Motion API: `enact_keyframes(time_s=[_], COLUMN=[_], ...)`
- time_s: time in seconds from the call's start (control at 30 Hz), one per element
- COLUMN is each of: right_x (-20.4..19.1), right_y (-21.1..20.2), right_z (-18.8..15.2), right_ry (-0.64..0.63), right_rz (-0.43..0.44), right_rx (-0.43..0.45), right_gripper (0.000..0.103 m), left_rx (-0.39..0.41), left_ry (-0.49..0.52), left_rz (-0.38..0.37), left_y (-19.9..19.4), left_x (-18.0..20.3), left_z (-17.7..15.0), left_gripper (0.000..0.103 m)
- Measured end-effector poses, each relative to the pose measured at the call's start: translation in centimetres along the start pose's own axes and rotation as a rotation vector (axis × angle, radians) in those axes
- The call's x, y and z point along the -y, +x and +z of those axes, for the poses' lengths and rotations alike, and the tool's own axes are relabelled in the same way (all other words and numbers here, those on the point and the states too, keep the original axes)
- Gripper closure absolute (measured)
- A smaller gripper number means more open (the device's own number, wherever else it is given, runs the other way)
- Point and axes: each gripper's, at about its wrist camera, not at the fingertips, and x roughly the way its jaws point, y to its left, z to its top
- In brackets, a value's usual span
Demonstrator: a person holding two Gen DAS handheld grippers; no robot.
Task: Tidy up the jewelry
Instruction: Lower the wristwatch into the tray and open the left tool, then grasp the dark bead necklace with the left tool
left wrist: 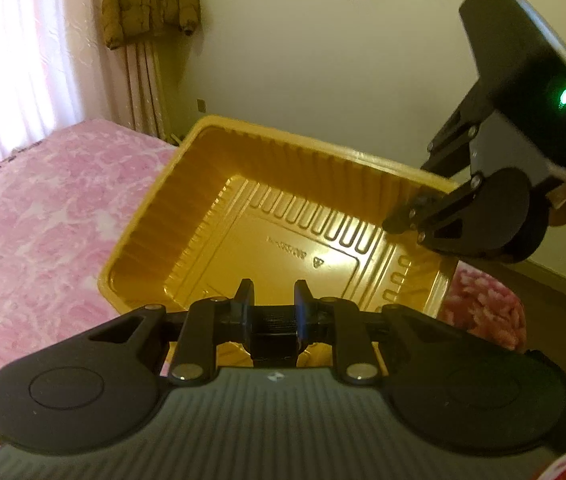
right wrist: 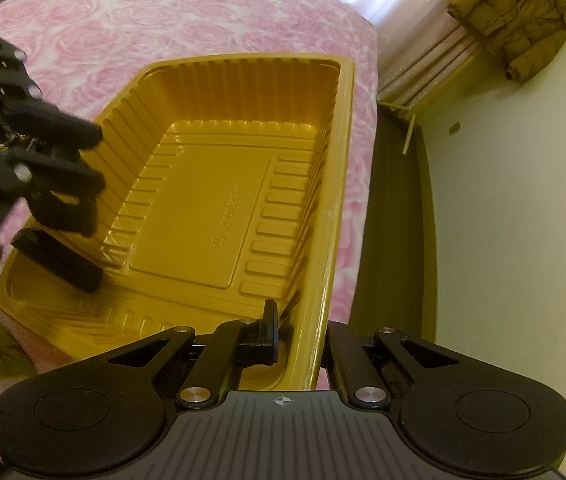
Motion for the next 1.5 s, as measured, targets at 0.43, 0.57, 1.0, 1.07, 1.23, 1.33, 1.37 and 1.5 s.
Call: enact_keyframes(time_s=[0.43,0.57,1.0,1.07,1.23,1.33,1.37,1.5], right_x=[-0.1,-0.1,-0.2,-0.2,-0.3,-0.3,-0.3,-0.3], right_y=[-0.1,-0.1,0.0,0.0,0.1,0.0,0.0,0.0], right_z=[0.1,0.1,0.2,0.2,0.1,0.1,0.1,0.1], right_ry=[-0.001,-0.002,-0.005,-0.006,-0.01,-0.01,-0.01,-0.01], right_rz=[0.002,0.001,0.0,0.0,-0.004,-0.004,-0.004,-0.004], right_rx=[-0.002,-0.002,-0.008,-0.008,-0.011,-0.011,-0.011,-0.011], right_gripper=[0.098,0.098,0.098,0.098,0.098,0.098,0.098,0.098], left_rx=[0.022,0.01,-0.082,-0.084,-0.117,-0.127,-0.128,-0.145], left_ry=[-0.019,-0.049,-0.205,-0.218,-0.239,-0.243,-0.243,-0.19], left_rz=[0.059,0.132,0.361,0.379,0.405,0.422,0.43,0.491], left_y=[-1.2,-3.1,-8.4,-8.8,-9.2,-9.0,-8.8,-8.4], left_x=[-1.0,-2.5,-7.2,-7.4,-7.9,-8.1,-8.2,-8.0], left_z=[-1.1,-3.1,-11.6,-12.5,-14.7,-15.6,-15.7,-16.3], left_gripper=[0.076,0.071,0.071,0.071,0.07,0.07,0.07,0.07])
